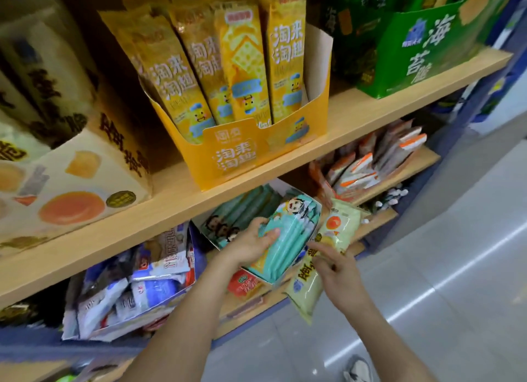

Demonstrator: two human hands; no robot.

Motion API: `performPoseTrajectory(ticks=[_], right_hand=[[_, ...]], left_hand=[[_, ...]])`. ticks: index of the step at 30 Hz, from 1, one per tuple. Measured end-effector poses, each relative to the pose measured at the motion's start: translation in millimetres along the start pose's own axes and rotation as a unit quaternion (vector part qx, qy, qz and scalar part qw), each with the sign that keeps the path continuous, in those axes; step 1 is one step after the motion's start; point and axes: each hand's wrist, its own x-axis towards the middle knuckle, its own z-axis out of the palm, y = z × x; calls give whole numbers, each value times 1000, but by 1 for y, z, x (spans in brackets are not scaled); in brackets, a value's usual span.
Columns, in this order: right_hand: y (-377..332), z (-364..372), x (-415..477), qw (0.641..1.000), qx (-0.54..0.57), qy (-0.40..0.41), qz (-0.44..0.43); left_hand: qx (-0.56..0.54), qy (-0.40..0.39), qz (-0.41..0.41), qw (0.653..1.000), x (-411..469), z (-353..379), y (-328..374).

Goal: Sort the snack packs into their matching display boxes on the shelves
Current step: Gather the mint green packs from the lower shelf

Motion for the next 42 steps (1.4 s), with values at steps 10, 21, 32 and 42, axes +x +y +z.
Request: performPoseTrajectory(ticks=[10,21,32,42], right_hand=[[5,26,8,998,41,-6,39],[9,12,10,990,123,-50,48],[21,13,27,988,127,-70,54],[13,10,27,995,85,-46,37]], left_hand=[[53,-28,-66,996,12,-3,17],[208,220,-77,950,-2,-18,10],[185,143,16,972,-8,-2,19],[95,106,27,989,-8,-2,12]])
